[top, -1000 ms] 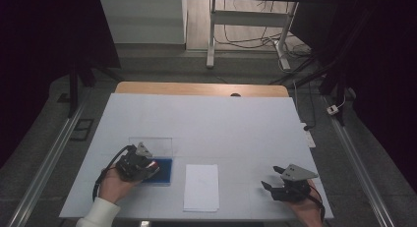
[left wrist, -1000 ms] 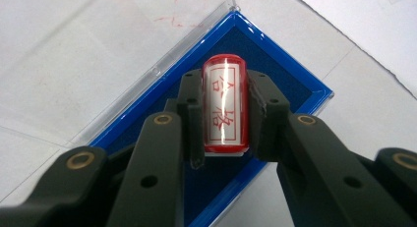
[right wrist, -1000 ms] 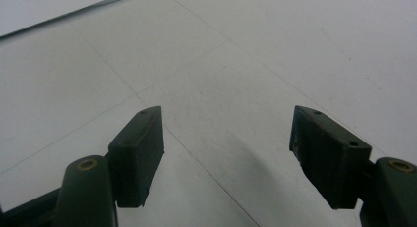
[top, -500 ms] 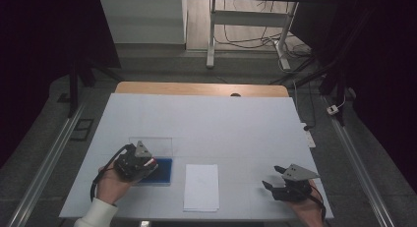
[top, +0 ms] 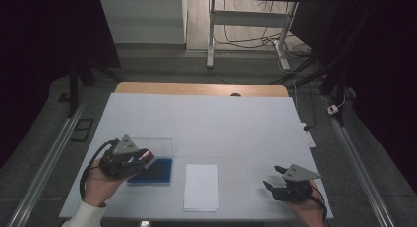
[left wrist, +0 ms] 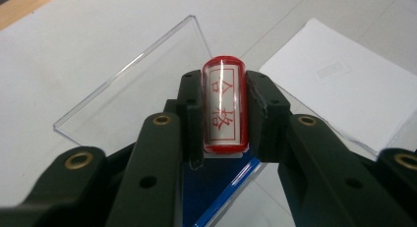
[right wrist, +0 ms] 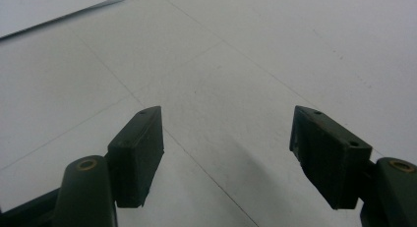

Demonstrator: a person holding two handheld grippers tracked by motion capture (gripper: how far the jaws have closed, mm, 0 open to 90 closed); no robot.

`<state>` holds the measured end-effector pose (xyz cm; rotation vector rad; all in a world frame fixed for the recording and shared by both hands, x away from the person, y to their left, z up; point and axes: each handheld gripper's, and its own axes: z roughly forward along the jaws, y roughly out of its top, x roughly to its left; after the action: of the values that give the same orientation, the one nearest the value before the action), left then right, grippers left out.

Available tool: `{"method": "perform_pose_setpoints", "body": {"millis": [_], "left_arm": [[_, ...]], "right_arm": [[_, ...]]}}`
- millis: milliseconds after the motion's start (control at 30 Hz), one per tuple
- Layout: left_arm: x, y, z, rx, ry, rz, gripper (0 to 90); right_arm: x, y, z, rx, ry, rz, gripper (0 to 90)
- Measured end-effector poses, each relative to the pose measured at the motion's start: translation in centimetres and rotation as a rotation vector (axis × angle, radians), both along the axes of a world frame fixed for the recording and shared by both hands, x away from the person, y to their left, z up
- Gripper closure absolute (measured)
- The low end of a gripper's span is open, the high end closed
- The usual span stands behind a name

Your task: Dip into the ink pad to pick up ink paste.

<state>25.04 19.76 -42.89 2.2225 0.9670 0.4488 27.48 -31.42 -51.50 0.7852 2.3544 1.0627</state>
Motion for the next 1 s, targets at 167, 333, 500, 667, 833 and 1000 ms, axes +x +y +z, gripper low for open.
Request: {"method": "perform_pose_setpoints", "body": {"millis": [167, 333, 500, 667, 833, 1000], "left_arm": [[0.4, 0.1, -0.7, 0.014, 0.024, 0.004, 70.1], [0.8, 0.3, -1.4, 0.039, 0.049, 0.016, 70.1], [1.2, 0.3, -2.1, 0.057, 0.072, 0.019, 70.1], [1.7, 0.2, -3.2, 0.075, 0.107, 0.021, 70.0], [2.0, 0.1, -4.0, 0.08, 0.128, 0.025, 70.0], [2.3, -0.1, -4.6, 0.086, 0.149, 0.024, 70.0]], "right_arm": [[0.0, -0.1, 0.0, -0.005, 0.003, -0.001, 28.3], [0.0, -0.1, -0.1, -0.007, 0.004, -0.001, 28.3], [0.0, -0.1, -0.1, -0.006, 0.006, 0.0, 28.4], [0.0, -0.1, -0.2, -0.01, 0.009, 0.004, 28.5], [0.1, -0.1, -0.2, -0.013, 0.009, 0.007, 28.6], [0.0, 0.0, -0.2, -0.017, 0.005, 0.008, 28.7]]}}
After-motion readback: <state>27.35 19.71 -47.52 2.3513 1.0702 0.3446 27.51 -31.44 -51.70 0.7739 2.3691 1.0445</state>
